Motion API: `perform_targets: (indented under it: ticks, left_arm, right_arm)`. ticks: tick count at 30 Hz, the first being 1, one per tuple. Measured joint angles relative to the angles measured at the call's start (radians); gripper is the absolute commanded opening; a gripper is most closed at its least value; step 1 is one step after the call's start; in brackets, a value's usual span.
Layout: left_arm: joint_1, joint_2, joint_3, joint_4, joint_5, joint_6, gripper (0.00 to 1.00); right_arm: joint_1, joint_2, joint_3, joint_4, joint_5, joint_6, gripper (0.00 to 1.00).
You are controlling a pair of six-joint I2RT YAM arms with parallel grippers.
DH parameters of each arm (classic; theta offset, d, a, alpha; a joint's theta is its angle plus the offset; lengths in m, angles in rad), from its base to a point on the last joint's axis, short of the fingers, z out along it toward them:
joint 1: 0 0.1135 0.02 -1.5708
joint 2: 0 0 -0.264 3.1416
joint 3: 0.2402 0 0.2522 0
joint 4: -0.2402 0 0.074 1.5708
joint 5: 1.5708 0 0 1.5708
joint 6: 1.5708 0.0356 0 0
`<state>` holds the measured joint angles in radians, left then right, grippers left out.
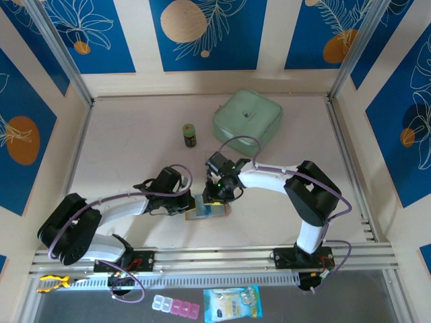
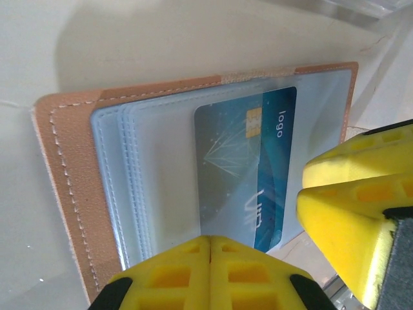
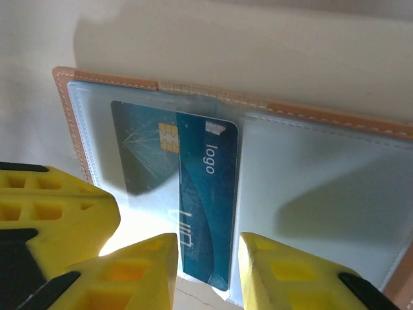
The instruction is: Take the credit cards out of the card holder
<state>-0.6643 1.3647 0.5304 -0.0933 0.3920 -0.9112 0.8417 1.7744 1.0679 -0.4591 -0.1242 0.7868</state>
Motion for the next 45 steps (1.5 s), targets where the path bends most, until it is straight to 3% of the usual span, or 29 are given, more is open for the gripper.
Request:
perform_targets:
  ticks: [45]
  left_arm:
    - [0.0, 0.026, 0.003, -0.005, -0.026, 0.027, 0.0]
  right_arm:
    - [-0.026, 0.037, -0.017, 0.074, -0.089, 0.007, 0.31]
